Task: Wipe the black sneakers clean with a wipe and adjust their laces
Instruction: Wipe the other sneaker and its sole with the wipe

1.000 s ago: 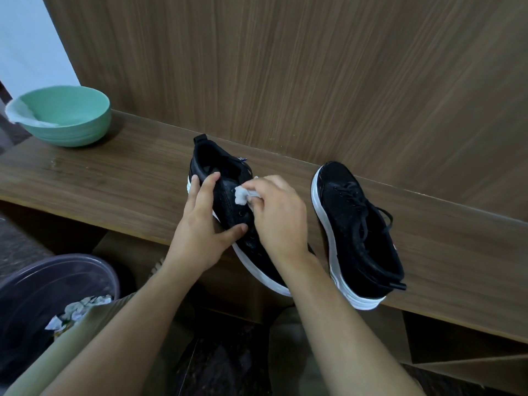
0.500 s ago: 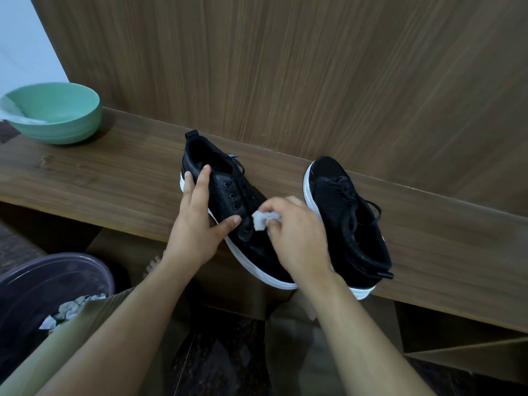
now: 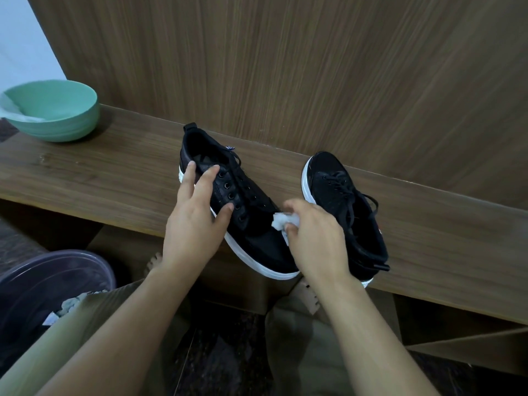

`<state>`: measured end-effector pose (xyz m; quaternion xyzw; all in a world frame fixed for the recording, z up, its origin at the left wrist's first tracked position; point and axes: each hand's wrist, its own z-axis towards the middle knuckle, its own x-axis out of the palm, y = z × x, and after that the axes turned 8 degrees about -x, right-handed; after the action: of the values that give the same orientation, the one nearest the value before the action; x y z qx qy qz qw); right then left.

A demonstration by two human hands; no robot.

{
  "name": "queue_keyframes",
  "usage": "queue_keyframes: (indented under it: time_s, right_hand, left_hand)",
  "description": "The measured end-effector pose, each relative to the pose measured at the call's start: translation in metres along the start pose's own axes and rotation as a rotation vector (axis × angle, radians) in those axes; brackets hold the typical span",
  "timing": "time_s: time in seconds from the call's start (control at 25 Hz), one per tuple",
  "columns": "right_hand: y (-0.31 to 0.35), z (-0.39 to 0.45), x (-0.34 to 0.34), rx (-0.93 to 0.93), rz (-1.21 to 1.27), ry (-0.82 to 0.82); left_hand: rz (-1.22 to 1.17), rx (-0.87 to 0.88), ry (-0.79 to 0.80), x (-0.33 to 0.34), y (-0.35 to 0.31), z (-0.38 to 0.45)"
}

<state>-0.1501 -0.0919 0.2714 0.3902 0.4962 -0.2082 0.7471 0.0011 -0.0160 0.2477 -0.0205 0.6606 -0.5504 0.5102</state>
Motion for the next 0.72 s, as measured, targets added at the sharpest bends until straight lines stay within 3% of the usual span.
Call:
queue_keyframes:
  time_s: [0.16, 0.32, 0.56, 0.64, 0.72]
  right_hand:
    - [-0.004, 0.002, 0.0, 0.087, -0.072, 0.098]
    - [-0.005, -0.007, -0.022, 0.094, -0.085, 0.234]
    - [0.034, -0.073, 0.009, -0.04, -0.112, 0.006]
    - [0.016, -0.071, 0.011, 0.03, 0.003, 0.026]
    - [-0.009, -0.062, 0.009, 0.22, 0.14, 0.023]
  left_hand:
    - [0.064, -0.02, 0.093, 0.001, -0.011, -0.018]
    - [0.095, -0.04, 0.369, 0.011, -0.01, -0.045]
    - [0.175, -0.008, 0.359, 0.012, -0.002, -0.038]
    - [0.205, -0.008, 0.366, 0.012, -0.005, -0.037]
    - [0.218, -0.005, 0.369, 0.011, -0.005, -0.037]
